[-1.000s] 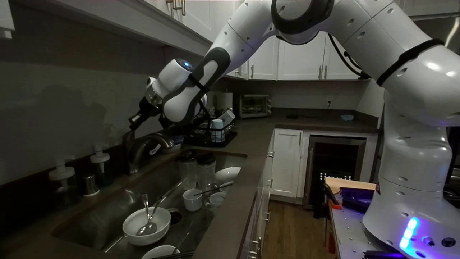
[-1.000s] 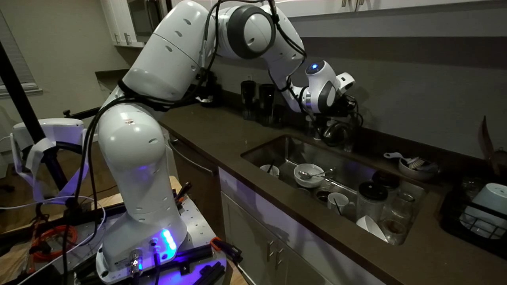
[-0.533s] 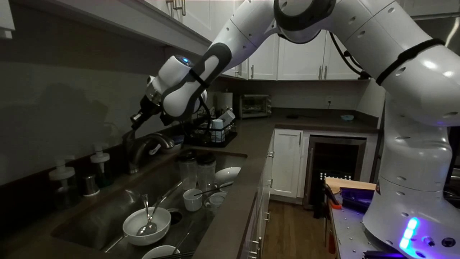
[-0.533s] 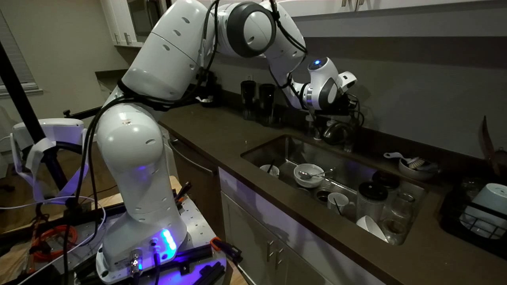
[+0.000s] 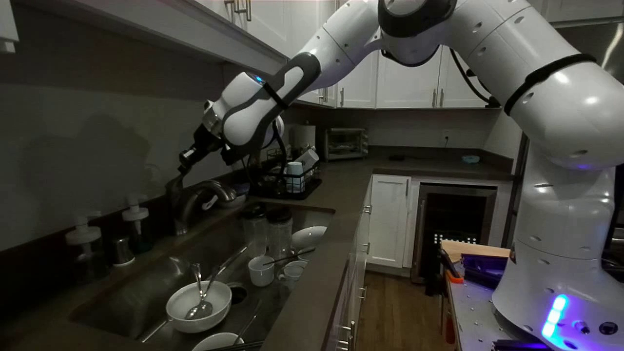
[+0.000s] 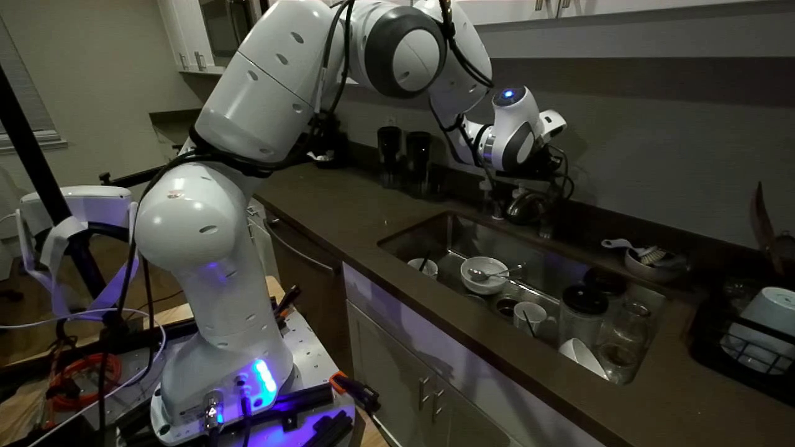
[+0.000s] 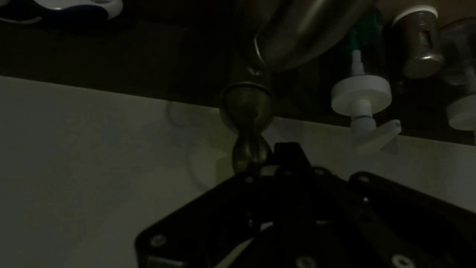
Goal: Push the faucet handle upwards
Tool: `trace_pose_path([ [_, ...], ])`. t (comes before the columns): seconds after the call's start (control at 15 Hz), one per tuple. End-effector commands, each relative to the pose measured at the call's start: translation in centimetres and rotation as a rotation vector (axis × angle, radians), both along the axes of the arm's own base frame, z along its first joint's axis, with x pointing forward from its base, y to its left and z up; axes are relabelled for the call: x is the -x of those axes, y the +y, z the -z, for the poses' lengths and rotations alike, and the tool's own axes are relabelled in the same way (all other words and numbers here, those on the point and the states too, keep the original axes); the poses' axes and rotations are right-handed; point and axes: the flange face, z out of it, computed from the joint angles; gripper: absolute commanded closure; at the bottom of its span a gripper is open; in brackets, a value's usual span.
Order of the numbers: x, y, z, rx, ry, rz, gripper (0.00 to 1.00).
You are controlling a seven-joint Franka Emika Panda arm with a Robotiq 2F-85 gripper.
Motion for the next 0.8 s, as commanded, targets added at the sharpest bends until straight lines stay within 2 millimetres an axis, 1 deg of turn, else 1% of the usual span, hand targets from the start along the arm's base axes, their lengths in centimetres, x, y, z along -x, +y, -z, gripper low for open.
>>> trace_pose_path([
  [0.0, 0.5, -0.9, -1.1, 0.0, 0.024, -0.045, 1.0],
  [0.13, 0.4, -1.0, -1.4, 0.006, 0.032, -0.049, 1.0],
  [0.4, 0.3, -0.5, -1.6, 0.037, 0.039, -0.048, 1.0],
  [0.73, 0.2, 1.1, -1.4, 0.07, 0.05, -0.072, 1.0],
])
